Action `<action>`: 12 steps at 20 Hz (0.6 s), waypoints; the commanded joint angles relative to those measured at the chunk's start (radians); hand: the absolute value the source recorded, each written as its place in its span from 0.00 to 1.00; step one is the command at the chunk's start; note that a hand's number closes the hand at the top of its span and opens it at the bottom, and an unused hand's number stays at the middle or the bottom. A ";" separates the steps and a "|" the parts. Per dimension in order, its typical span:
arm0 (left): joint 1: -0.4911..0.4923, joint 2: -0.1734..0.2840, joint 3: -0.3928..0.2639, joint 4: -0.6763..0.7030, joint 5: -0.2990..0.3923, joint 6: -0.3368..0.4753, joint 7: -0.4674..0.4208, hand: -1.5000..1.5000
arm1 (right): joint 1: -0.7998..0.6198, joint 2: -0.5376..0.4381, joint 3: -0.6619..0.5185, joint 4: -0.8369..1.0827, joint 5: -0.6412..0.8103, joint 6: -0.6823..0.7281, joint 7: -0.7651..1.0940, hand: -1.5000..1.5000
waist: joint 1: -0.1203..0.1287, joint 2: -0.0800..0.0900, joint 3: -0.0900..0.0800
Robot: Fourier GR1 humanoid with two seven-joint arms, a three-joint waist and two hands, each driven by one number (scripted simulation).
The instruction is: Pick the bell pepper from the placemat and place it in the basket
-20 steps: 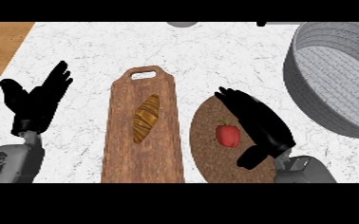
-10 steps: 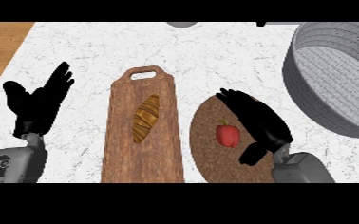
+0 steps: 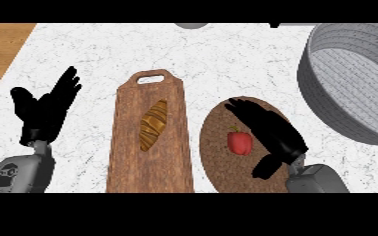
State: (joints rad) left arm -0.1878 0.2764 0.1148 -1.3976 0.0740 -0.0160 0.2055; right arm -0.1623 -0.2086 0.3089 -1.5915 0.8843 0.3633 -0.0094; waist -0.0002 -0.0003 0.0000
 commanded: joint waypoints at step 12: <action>-0.041 -0.010 0.045 0.016 -0.024 -0.028 0.037 0.50 | 0.040 0.063 0.038 0.104 0.196 -0.114 -0.026 0.00 | 0.000 0.000 0.000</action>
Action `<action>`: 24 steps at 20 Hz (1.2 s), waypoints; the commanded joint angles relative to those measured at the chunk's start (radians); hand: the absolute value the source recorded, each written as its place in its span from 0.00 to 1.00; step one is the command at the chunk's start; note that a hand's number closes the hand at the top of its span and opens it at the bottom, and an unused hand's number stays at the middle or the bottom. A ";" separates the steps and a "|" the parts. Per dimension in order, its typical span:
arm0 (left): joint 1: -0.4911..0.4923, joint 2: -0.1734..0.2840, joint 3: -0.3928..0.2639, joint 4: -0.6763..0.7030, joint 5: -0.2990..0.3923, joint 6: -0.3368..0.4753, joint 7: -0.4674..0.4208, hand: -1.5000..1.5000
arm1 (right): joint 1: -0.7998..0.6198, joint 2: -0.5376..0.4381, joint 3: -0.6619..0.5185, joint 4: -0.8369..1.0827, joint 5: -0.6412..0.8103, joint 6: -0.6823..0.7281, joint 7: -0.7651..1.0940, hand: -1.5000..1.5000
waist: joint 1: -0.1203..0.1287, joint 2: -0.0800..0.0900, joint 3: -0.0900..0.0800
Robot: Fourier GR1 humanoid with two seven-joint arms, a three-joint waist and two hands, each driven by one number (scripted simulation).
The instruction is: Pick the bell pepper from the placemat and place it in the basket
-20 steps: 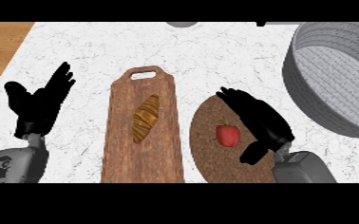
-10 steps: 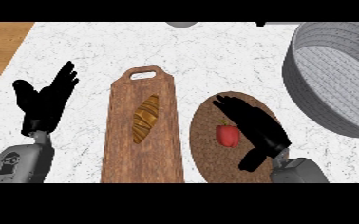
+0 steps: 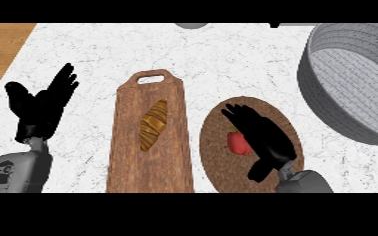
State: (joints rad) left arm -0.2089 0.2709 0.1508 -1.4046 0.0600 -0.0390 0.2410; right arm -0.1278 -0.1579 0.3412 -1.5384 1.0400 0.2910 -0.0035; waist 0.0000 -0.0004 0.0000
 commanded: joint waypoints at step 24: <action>-0.015 -0.016 0.000 -0.033 -0.015 -0.031 0.004 0.50 | -0.317 0.157 -0.483 0.301 0.022 -0.297 0.649 1.00 | 0.056 0.038 0.006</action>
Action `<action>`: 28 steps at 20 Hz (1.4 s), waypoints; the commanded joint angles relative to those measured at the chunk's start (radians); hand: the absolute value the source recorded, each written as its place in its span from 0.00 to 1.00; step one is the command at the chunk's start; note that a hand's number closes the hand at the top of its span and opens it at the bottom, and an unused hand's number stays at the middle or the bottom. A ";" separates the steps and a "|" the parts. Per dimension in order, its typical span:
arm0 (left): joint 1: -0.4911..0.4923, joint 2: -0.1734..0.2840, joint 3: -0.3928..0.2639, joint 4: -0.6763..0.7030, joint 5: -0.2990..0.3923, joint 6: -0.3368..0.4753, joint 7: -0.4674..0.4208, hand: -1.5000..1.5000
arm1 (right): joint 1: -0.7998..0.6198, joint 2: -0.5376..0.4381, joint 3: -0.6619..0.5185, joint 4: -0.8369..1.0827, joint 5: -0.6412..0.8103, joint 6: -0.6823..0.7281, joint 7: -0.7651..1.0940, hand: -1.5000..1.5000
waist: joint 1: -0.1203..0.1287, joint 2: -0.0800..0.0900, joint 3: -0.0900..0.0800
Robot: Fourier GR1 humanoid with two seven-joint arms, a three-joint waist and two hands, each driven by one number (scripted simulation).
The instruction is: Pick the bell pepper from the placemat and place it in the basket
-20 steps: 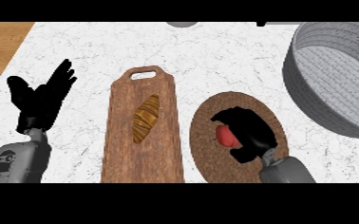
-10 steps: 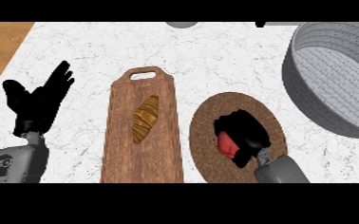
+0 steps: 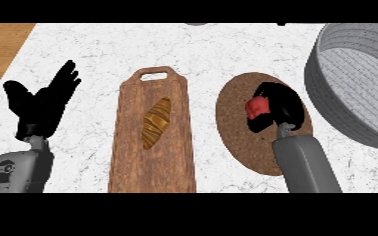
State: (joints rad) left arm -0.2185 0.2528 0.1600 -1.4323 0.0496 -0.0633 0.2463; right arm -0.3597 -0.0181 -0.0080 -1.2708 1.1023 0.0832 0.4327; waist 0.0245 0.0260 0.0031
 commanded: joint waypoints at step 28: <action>-0.080 -0.048 -0.063 0.050 -0.035 0.005 -0.013 0.50 | -0.976 -0.146 -0.407 0.632 0.609 -0.691 0.858 1.00 | 0.073 0.013 -0.007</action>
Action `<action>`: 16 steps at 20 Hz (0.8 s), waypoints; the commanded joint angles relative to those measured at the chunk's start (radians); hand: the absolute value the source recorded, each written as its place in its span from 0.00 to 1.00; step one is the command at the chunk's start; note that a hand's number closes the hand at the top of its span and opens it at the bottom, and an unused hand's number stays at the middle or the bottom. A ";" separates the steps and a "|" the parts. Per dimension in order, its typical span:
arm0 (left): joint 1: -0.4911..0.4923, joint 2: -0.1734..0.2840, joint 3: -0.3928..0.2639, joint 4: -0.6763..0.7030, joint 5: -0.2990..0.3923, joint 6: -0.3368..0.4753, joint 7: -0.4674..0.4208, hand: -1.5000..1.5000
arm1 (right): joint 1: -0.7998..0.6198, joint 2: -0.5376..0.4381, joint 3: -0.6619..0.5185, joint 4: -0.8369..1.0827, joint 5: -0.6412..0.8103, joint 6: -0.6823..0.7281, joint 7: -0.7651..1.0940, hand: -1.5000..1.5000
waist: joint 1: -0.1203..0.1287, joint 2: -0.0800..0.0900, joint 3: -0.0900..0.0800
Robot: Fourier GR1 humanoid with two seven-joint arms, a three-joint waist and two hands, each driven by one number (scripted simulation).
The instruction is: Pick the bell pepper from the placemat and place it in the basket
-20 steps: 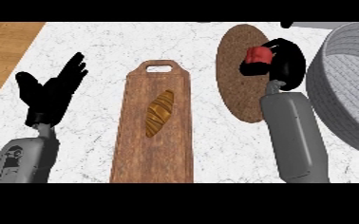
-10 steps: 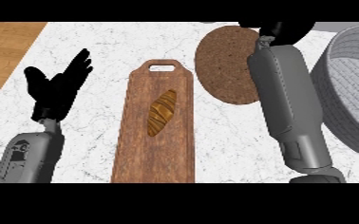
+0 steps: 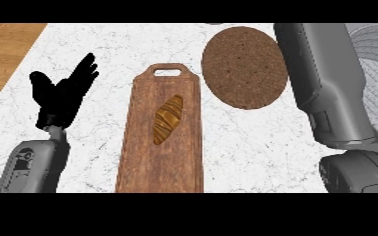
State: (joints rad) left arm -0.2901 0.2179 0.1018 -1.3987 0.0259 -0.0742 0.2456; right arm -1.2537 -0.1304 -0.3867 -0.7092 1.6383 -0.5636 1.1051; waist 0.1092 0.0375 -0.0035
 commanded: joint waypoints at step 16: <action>0.020 0.006 0.014 0.003 -0.021 0.025 -0.004 0.50 | -0.121 -0.230 -0.153 0.244 0.290 0.001 0.292 1.00 | -0.038 -0.010 0.002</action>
State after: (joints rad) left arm -0.2752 0.2268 0.1186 -1.3971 0.0259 -0.0699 0.2419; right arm -1.3674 -0.3544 -0.5270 -0.4877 1.8825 -0.5451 1.1829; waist 0.0833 0.0328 -0.0017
